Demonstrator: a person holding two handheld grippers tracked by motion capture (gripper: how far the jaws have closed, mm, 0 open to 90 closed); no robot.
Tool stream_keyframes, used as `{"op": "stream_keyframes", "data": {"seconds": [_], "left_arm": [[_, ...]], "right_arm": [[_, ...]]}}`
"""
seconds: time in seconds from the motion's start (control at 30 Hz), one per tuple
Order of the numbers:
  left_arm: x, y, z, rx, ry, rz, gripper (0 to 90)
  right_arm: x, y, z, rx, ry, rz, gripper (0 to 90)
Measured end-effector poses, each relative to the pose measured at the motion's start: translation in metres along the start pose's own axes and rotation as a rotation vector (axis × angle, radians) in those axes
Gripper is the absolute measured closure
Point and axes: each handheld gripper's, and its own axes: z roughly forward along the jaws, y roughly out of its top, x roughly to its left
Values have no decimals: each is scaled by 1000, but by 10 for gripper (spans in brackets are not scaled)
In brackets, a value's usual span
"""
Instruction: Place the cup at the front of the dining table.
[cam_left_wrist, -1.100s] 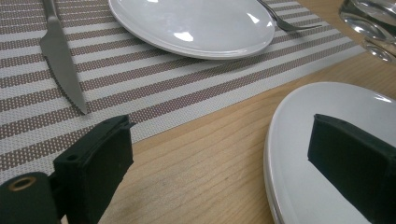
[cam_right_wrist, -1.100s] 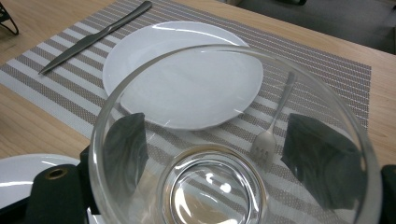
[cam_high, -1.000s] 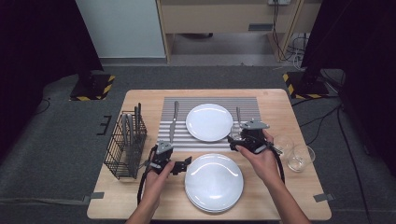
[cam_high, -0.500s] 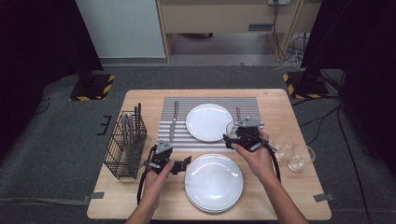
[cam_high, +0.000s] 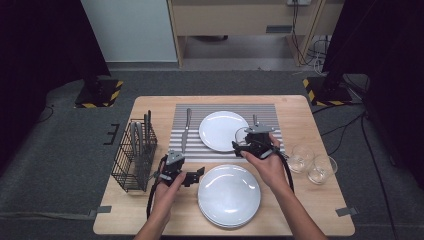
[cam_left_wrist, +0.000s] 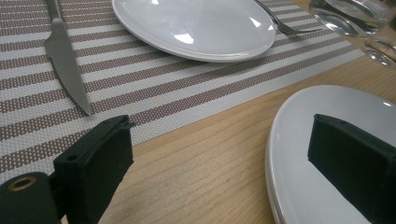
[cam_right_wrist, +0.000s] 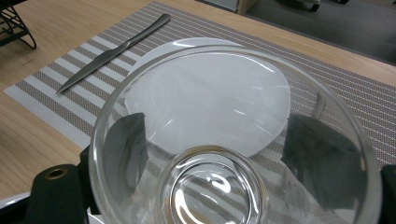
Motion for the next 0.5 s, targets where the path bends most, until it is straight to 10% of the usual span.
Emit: {"op": "stream_keyframes", "data": {"seconds": [0.5], "left_arm": [[1,-1,1,7,-1,-3,61]], "right_arm": [[2,12,9,2,3,-7,198]]}}
